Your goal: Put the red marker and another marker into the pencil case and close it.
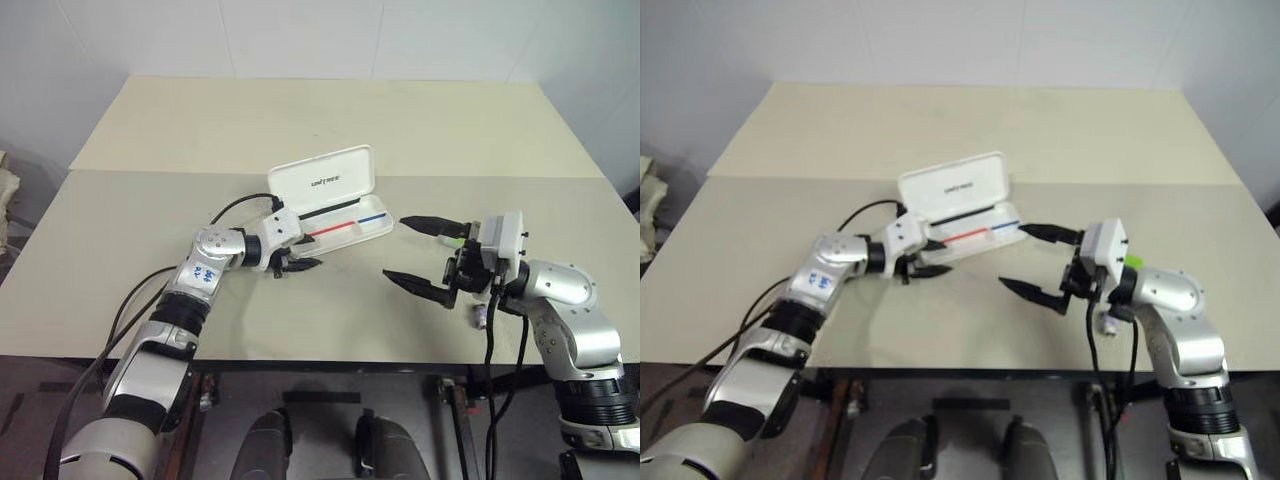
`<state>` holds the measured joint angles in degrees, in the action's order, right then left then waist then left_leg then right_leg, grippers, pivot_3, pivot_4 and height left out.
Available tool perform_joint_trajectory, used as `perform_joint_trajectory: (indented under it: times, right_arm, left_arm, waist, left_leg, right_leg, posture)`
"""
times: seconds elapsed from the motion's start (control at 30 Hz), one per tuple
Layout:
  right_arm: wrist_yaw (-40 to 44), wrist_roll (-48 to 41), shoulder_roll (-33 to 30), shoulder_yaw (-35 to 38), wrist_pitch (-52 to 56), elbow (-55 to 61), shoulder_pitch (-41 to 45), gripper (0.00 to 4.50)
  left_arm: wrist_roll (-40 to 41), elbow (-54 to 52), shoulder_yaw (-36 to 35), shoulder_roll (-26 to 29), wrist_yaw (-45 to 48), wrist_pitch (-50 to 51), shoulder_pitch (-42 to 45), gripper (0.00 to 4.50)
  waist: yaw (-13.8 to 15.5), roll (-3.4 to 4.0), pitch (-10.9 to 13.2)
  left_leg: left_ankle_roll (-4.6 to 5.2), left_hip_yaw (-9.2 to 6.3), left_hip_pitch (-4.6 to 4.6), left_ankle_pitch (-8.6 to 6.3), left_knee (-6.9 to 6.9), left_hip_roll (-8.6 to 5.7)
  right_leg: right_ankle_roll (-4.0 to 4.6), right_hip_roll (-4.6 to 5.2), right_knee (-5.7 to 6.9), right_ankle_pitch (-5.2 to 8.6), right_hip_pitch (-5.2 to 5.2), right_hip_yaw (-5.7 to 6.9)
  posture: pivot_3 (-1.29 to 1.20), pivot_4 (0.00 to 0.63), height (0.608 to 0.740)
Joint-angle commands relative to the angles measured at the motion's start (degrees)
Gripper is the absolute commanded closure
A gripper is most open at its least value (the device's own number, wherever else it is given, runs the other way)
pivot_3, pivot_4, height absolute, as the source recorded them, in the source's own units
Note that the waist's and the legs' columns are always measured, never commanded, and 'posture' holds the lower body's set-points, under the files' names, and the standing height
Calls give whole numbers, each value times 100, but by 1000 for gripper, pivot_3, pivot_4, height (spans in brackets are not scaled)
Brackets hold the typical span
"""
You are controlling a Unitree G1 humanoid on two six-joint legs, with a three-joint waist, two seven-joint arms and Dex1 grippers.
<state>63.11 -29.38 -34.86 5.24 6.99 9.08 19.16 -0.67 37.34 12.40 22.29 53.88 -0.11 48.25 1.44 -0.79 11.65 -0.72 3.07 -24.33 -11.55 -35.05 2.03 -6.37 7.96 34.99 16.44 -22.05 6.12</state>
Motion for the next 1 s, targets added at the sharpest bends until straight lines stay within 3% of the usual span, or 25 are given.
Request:
perform_joint_trajectory:
  times: [0.03,0.07,0.17,0.37,0.67,1.0]
  right_arm:
    - [339,-83,-482,249,52,103,-71,0]
    - [447,-73,-630,294,53,5,-70,0]
    - [624,-78,-889,375,1,-251,-20,0]
    - [817,-52,-1123,447,-49,-546,157,0]
    - [743,-24,-994,292,-11,-445,166,0]
    - [755,-41,-855,168,45,-484,255,0]
  left_arm:
    - [-151,215,106,-32,97,274,206,2007]
    - [-167,247,132,-52,139,316,243,2007]
    - [-248,307,205,-77,198,319,306,2571]
    - [-342,220,318,-130,342,377,289,4492]
    - [-26,-695,214,-28,681,660,-51,4492]
    - [272,-2769,192,805,1422,660,-1269,4492]
  waist:
    - [1,0,0]
    - [1,0,0]
    - [5,-2,1]
    - [1,-2,0]
    - [2,-3,0]
    - [-8,-3,1]
  left_leg:
    - [1,2,0,0,0,0]
    - [1,3,0,-1,-1,-1]
    - [3,3,0,-2,-7,0]
    - [-1,6,1,-3,-6,4]
    - [-14,10,0,-6,-9,4]
    - [-22,29,-2,-11,-10,11]
  right_leg:
    - [0,0,0,0,0,0]
    - [0,0,0,0,0,-1]
    - [0,0,0,0,2,-1]
    - [0,-2,-1,0,1,-3]
    - [-2,-2,-7,2,2,-6]
    - [-7,-6,-14,5,-4,-20]
  posture:
    - [0,150,740]
    - [0,150,740]
    - [0,150,740]
    - [0,150,740]
    - [0,150,740]
    - [0,150,740]
